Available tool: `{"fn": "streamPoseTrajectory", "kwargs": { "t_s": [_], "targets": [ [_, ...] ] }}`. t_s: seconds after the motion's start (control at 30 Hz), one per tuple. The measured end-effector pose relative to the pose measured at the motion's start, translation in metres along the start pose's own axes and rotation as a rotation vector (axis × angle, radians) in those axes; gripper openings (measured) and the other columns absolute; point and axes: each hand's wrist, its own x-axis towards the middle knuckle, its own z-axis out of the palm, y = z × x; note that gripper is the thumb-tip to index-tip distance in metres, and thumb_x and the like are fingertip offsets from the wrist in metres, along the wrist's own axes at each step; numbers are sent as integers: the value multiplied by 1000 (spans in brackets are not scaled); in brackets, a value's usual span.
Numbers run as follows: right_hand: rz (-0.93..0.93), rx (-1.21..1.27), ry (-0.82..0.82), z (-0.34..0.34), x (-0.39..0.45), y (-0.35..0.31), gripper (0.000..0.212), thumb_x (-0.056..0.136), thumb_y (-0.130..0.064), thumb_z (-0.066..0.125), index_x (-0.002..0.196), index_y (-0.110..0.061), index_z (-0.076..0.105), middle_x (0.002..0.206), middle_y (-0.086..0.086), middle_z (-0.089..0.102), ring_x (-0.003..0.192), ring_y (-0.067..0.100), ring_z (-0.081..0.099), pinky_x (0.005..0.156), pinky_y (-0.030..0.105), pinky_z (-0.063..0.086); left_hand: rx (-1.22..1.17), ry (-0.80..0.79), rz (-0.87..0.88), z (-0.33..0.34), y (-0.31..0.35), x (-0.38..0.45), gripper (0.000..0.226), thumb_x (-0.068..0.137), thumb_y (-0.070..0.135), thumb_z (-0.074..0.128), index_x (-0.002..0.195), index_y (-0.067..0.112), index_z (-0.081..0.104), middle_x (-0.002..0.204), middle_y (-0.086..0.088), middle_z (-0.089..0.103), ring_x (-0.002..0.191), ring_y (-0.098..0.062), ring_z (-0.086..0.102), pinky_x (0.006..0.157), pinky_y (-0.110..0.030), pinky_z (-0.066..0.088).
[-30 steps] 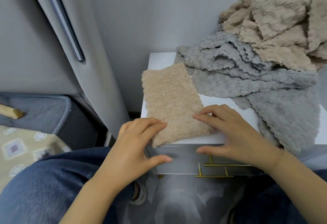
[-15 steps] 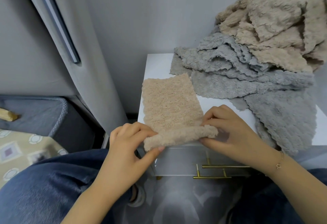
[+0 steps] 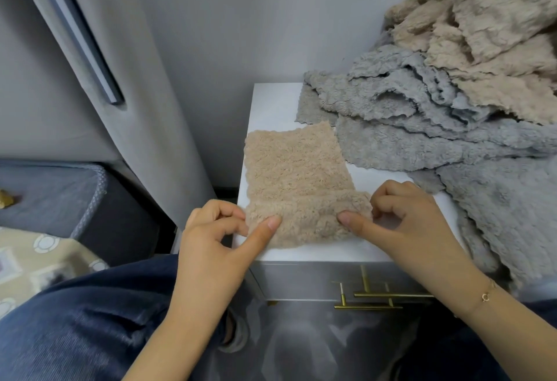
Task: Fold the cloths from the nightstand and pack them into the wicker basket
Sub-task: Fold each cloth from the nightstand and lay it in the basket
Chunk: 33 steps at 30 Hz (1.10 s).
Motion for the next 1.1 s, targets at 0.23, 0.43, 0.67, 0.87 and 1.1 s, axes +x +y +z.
{"fn": "streamPoseTrajectory", "kwargs": {
  "t_s": [0.23,0.43,0.67,0.87,1.1],
  "targets": [
    [-5,-143,49,1,4,1,45,69,-74,64,64,-33,47,71,-13,50,75,6,47,71,32,38,62,76,-3,1,-4,3,40,69,64,72,57,27,59,88,12,56,96,-8,54,84,-17,38],
    [-250,-144,-15,-2,3,-6,31,87,-44,63,108,-21,63,112,-7,50,102,10,49,91,22,40,123,46,191,-4,-2,5,27,82,47,72,104,34,63,108,16,52,104,-5,53,90,-9,37],
    [-446,-262,-165,-8,1,-2,40,95,-40,53,124,-14,64,127,-3,57,123,16,50,105,30,38,222,-129,402,-5,-8,4,34,96,41,50,124,28,64,128,22,59,124,7,48,106,-34,39],
    [-363,-218,-280,-10,-6,-1,61,85,-60,55,133,-22,56,130,-14,50,122,-1,41,106,5,20,310,-252,421,-8,-11,-1,71,76,74,57,133,32,52,133,23,50,126,4,43,109,-26,29],
    [-394,-151,-298,-18,-14,4,54,80,-56,63,124,-25,62,119,-15,57,113,4,51,99,15,35,441,-268,567,-10,-12,-15,69,79,60,62,140,37,38,126,22,50,120,2,43,106,-12,16]
  ]
}}
